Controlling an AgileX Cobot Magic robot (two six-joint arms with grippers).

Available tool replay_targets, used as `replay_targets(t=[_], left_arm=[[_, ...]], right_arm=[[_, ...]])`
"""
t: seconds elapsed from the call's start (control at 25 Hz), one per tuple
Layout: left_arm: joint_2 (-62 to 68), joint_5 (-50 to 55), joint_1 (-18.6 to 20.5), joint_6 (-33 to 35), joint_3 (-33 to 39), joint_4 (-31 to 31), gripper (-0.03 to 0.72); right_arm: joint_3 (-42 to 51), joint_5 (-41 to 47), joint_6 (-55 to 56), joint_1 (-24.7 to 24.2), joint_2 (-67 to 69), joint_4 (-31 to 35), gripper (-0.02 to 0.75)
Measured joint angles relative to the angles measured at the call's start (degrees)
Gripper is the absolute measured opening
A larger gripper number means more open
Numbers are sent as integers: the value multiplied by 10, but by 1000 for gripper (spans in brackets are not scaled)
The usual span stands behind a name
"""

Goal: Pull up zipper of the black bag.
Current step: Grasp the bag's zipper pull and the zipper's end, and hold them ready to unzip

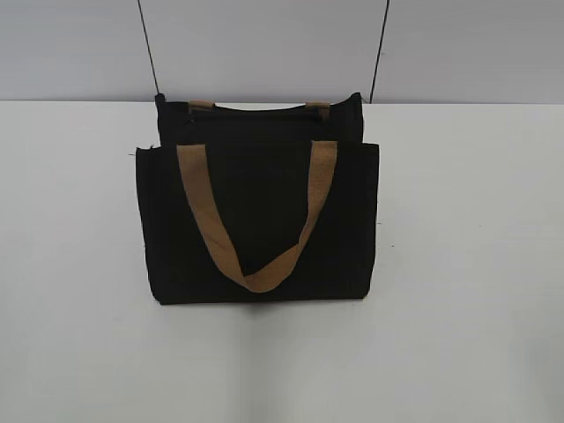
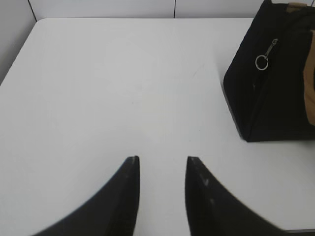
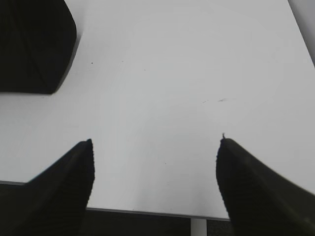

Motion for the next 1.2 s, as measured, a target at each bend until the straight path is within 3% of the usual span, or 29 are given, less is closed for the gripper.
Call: replay_targets(t=[0.28, 0.56, 0.84, 0.92, 1.08, 1.2], left_arm=[[0, -39, 0, 0, -22, -20, 244], [18, -260, 0, 0, -9, -20, 241], [161, -501, 0, 0, 66, -28, 251], [223, -564, 0, 0, 83, -29, 304], [368, -649, 0, 0, 91, -33, 554], [481, -710, -4, 0, 92, -24, 636]], right_arm=[[0, 0, 0, 0, 0, 0, 588], [0, 0, 0, 0, 0, 0, 588], [0, 0, 0, 0, 0, 0, 588], [0, 0, 0, 0, 0, 0, 588], [0, 0, 0, 0, 0, 0, 588], [0, 0, 0, 0, 0, 0, 588]])
